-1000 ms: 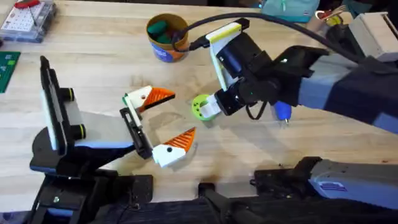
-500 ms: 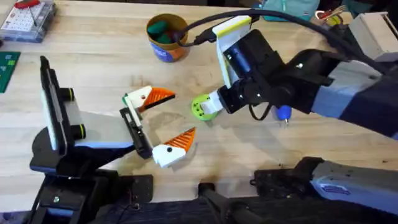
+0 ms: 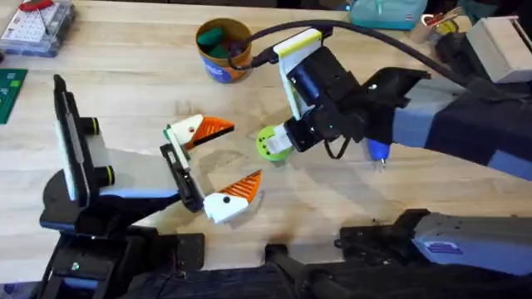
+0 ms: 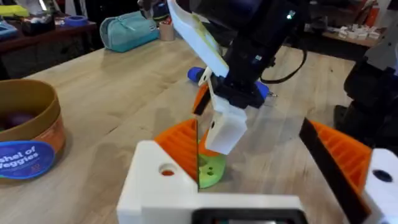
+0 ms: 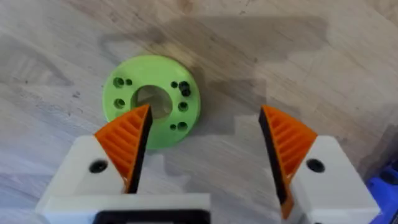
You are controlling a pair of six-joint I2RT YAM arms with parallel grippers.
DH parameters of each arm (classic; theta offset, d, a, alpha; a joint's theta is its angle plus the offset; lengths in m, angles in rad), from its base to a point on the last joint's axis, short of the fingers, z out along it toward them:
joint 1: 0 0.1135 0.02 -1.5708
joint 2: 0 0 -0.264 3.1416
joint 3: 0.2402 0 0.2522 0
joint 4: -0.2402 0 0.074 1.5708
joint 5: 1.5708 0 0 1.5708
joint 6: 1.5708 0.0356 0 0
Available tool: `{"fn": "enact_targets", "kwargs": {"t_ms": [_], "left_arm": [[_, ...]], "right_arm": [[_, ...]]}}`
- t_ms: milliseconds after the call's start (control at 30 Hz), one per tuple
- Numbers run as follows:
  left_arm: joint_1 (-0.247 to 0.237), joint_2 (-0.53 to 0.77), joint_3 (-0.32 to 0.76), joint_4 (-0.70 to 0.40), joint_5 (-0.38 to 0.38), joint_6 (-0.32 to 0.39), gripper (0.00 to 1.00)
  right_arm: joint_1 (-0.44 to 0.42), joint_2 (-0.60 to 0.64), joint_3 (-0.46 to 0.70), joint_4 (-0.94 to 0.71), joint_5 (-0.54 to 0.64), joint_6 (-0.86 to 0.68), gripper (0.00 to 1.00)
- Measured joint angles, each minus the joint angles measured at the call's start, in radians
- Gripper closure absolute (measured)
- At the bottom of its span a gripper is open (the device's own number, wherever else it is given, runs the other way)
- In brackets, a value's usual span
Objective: Pick up the gripper from the table and insert it into the empty holder that is missing its gripper. Then pick up a screw, insert it into the mounting hole, and use the screwdriver to tighten it. Finally, clean up the table by picking up the vegetable and placing it into the bucket.
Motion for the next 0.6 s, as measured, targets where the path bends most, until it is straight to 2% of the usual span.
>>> {"fn": "enact_targets", "kwargs": {"t_ms": [433, 467, 533, 600], "left_arm": [[0.0, 0.0, 0.0, 0.0, 0.0, 0.0, 0.011], [0.0, 0.0, 0.0, 0.0, 0.0, 0.0, 0.011], [0.0, 0.0, 0.0, 0.0, 0.0, 0.0, 0.011], [0.0, 0.0, 0.0, 0.0, 0.0, 0.0, 0.011]], "right_arm": [[-0.003, 0.051, 0.041, 0.016, 0.0, 0.0, 0.017], [-0.003, 0.051, 0.041, 0.018, -0.001, -0.001, 0.054], [-0.003, 0.051, 0.041, 0.028, -0.015, -0.003, 0.2], [-0.003, 0.051, 0.042, 0.035, -0.027, -0.003, 0.305]]}}
